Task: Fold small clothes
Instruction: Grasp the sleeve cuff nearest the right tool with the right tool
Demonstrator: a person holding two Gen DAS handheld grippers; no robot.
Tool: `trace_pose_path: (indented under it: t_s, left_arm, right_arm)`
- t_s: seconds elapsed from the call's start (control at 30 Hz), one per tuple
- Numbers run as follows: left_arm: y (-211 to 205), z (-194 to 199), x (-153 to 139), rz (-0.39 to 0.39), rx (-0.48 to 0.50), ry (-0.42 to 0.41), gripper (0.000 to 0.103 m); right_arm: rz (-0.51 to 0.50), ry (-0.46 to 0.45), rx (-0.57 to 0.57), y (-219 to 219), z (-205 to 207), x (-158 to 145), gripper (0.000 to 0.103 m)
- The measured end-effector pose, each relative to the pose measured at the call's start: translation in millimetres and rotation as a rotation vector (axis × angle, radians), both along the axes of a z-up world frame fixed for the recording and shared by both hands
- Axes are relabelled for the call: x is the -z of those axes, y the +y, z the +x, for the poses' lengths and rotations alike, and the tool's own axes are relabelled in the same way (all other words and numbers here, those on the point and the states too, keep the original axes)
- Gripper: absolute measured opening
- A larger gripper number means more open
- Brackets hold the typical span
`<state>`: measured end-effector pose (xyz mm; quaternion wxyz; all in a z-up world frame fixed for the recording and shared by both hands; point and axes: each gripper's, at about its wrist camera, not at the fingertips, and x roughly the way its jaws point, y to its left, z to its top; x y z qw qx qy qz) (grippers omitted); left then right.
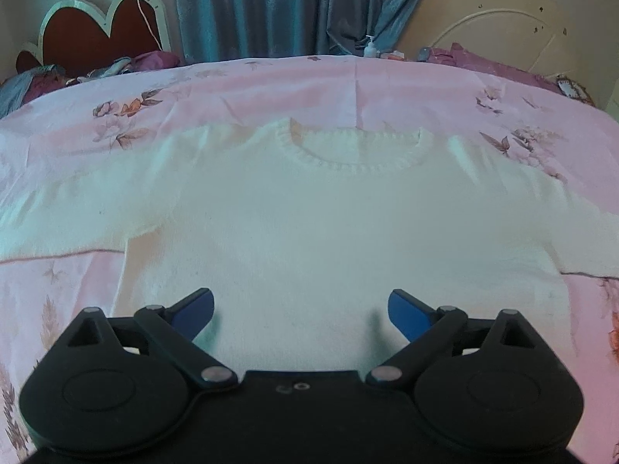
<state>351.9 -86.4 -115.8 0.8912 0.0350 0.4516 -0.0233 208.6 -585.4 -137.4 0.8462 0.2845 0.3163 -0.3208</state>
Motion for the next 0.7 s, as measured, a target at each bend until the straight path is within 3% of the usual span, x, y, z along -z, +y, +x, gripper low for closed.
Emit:
trace_pose_path:
  t_s: [0.1, 0.23, 0.33, 0.4, 0.7]
  left_arm:
    - [0.6, 5.1, 3.1, 0.012, -0.005, 0.008, 0.093]
    - [2.5, 14.7, 8.7, 0.03, -0.01, 0.018, 0.087]
    - [3.0, 21.3, 12.9, 0.053, -0.012, 0.018, 0.081]
    - [3.1, 25.0, 14.8, 0.058, -0.01, 0.018, 0.076]
    - [7.6, 42.8, 19.6, 0.029, -0.038, 0.032, 0.072]
  right_arm:
    - [-0.008, -0.012, 0.021, -8.3, 4.3, -0.4, 0.048]
    - [-0.031, -0.023, 0.038, -12.5, 20.4, 5.7, 0.017]
    - [-0.039, -0.033, 0.033, -13.0, 20.4, 5.7, 0.014]
    - [-0.046, -0.048, 0.019, -12.6, 17.7, 3.7, 0.002]
    - [-0.127, -0.137, -0.146, 24.9, 46.3, -30.7, 0.002]
